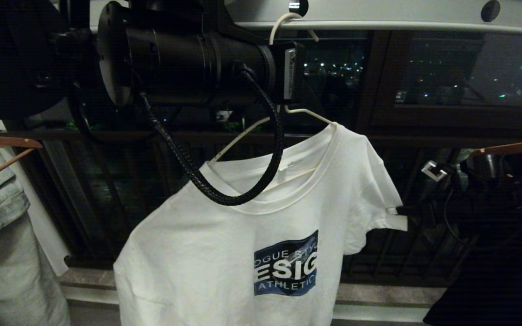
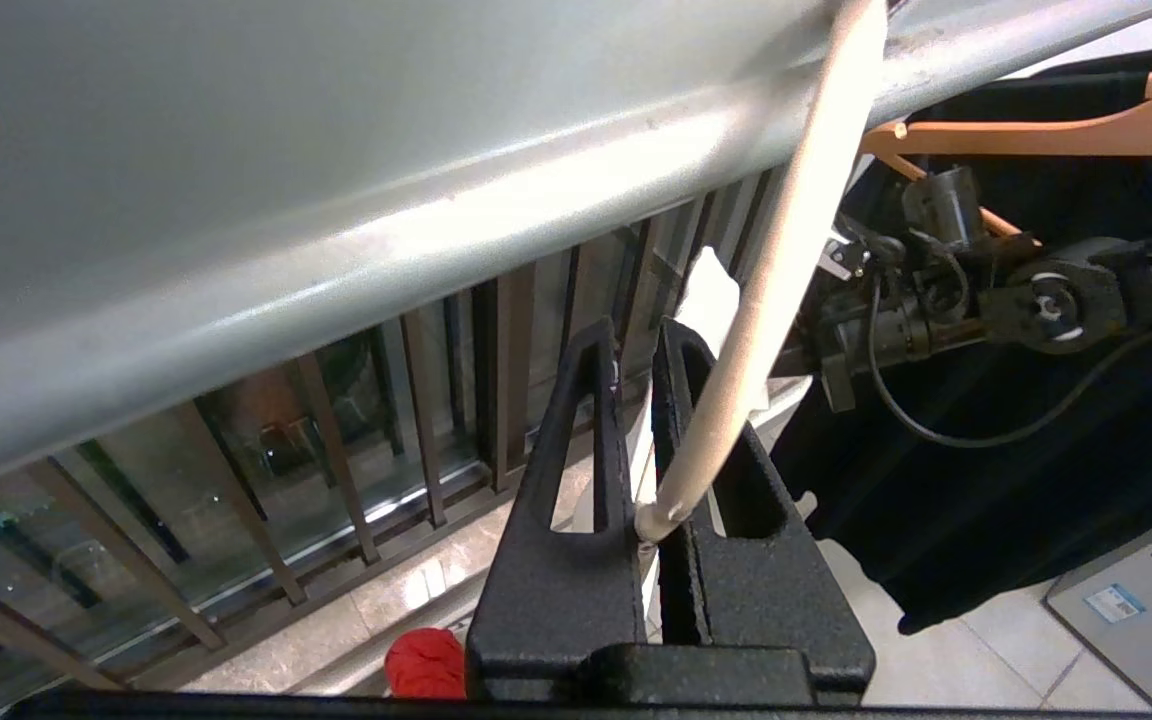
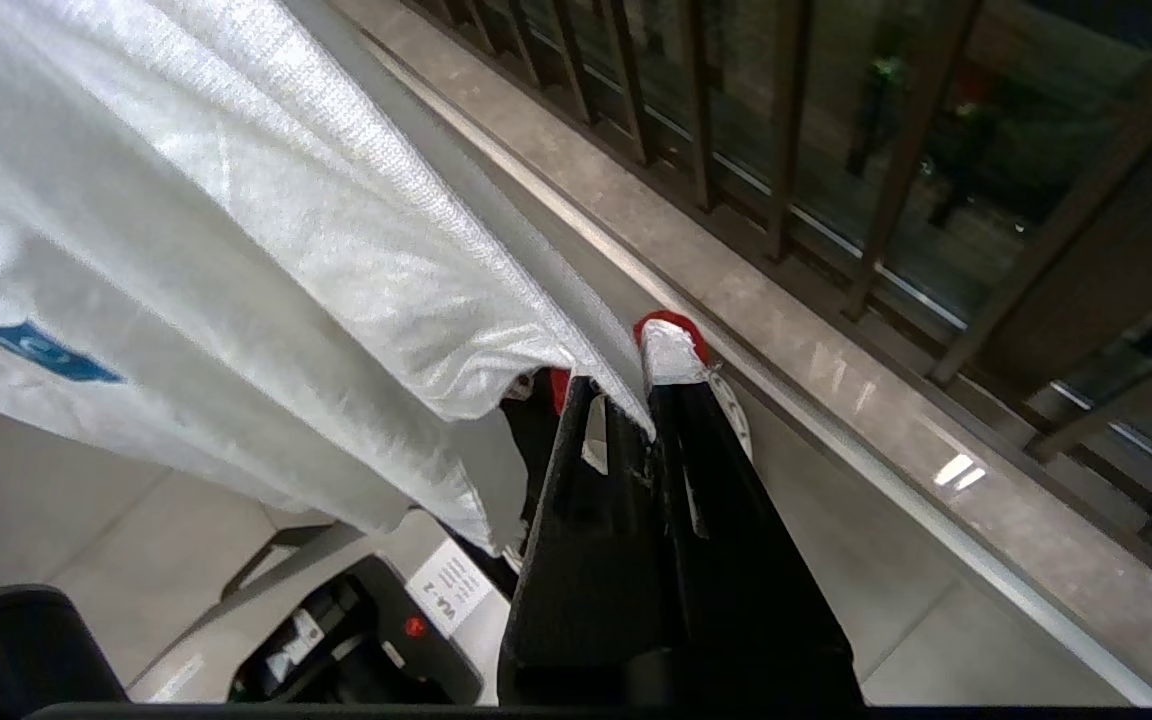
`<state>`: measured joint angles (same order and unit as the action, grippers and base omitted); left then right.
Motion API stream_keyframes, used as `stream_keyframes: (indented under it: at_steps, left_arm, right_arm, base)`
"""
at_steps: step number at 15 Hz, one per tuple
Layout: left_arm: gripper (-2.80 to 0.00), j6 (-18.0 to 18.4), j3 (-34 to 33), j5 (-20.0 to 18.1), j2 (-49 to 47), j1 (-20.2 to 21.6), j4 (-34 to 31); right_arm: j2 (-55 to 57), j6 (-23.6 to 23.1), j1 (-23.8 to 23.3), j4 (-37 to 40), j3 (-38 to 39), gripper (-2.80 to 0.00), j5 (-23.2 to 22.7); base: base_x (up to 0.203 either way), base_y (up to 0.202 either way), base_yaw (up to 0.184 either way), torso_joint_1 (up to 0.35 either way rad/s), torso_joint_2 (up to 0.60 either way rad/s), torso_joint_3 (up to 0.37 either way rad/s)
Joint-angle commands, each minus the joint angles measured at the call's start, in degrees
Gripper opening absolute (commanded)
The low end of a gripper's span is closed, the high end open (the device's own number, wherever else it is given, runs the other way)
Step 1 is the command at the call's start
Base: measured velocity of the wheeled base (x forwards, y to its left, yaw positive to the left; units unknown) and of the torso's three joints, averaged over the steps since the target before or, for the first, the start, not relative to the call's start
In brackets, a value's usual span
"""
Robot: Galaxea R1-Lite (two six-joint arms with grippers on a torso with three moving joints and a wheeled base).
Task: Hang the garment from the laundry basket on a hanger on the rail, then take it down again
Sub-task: Hang the clothes rack on the clothesline
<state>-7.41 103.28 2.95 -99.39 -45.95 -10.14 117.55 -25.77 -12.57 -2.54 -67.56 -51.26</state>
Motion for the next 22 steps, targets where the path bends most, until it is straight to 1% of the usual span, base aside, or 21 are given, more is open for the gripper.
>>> stream_keyframes:
  at_steps: [1, 4, 7, 9, 10, 11, 12, 13, 15, 16, 17, 18, 20, 22]
  left_arm:
    - [-2.80, -0.1, -0.1, 0.0, 0.0, 0.0, -0.1]
    - [-2.80, -0.1, -0.4, 0.1, -0.2, 0.2, -0.1]
    - [-2.80, -0.1, -0.8, 0.1, -0.3, 0.9, -0.1]
    - [-2.80, -0.1, -0.9, 0.1, -0.5, 0.9, -0.1]
    - [-2.80, -0.1, -1.1, 0.1, -0.7, 0.9, -0.2]
    - [-2.80, -0.1, -1.4, 0.1, -0.8, 0.9, -0.1]
    - [-2.80, -0.1, -1.4, 0.1, -0.8, 0.9, -0.1]
    - [-2.80, -0.1, -1.4, 0.0, -0.9, 0.9, -0.1]
    - [-2.80, -0.1, -1.3, 0.0, -1.2, 0.9, -0.1]
    - [-2.80, -0.1, -1.3, 0.1, -1.3, 0.9, -0.1]
    - [-2.80, -0.1, -1.3, 0.1, -1.4, 0.9, -0.1]
    - [-2.80, -0.1, -1.3, 0.1, -1.4, 0.9, -0.1]
    - [-2.80, -0.1, -1.2, 0.1, -1.4, 0.9, -0.1]
    - [-2.80, -0.1, -1.1, 0.1, -1.7, 0.9, -0.1]
  right_arm:
    - [-1.1, -0.2, -0.1, 0.0, 0.1, 0.00, -0.3]
    - [-5.4, 0.0, -0.8, 0.0, 2.6, 0.00, -0.7]
    - [-13.0, 0.3, -1.2, 0.1, 5.4, 0.00, -2.2]
    - [-19.2, 2.2, -1.2, 0.2, 6.9, 0.00, -3.5]
    - [-22.4, 5.3, -1.1, 0.0, 7.3, 0.00, -4.3]
    - [-25.3, 10.1, -1.0, -0.9, 7.5, 0.00, -4.8]
    - [-27.3, 15.3, -0.8, -3.3, 7.7, 0.00, -5.2]
    - [-28.9, 19.3, -0.6, -6.3, 8.3, 0.00, -5.4]
    - [-32.2, 25.3, 0.7, -11.1, 12.1, 0.00, -5.4]
    - [-33.6, 28.3, 2.3, -13.0, 13.9, -2.80, -5.4]
    - [-34.5, 29.7, 3.6, -13.7, 15.5, -2.80, -5.4]
    - [-35.0, 30.0, 4.7, -13.9, 16.2, -2.80, -5.4]
    - [-35.8, 30.1, 5.9, -14.0, 16.8, -2.80, -5.4]
    - [-38.1, 30.1, 8.0, -14.0, 19.1, -2.80, -5.7]
  base:
    - [0.000, 0.000, 0.000, 0.000, 0.00, 0.000]
    - [0.000, 0.000, 0.000, 0.000, 0.00, 0.000]
    - [0.000, 0.000, 0.000, 0.000, 0.00, 0.000]
    - [0.000, 0.000, 0.000, 0.000, 0.00, 0.000]
    - [0.000, 0.000, 0.000, 0.000, 0.00, 0.000]
    - [0.000, 0.000, 0.000, 0.000, 0.00, 0.000]
    - [0.000, 0.000, 0.000, 0.000, 0.00, 0.000]
    - [0.000, 0.000, 0.000, 0.000, 0.00, 0.000]
    - [0.000, 0.000, 0.000, 0.000, 0.00, 0.000]
    - [0.000, 0.000, 0.000, 0.000, 0.00, 0.000]
    - [0.000, 0.000, 0.000, 0.000, 0.00, 0.000]
    - [0.000, 0.000, 0.000, 0.000, 0.00, 0.000]
    - [0.000, 0.000, 0.000, 0.000, 0.00, 0.000]
    - [0.000, 0.000, 0.000, 0.000, 0.00, 0.000]
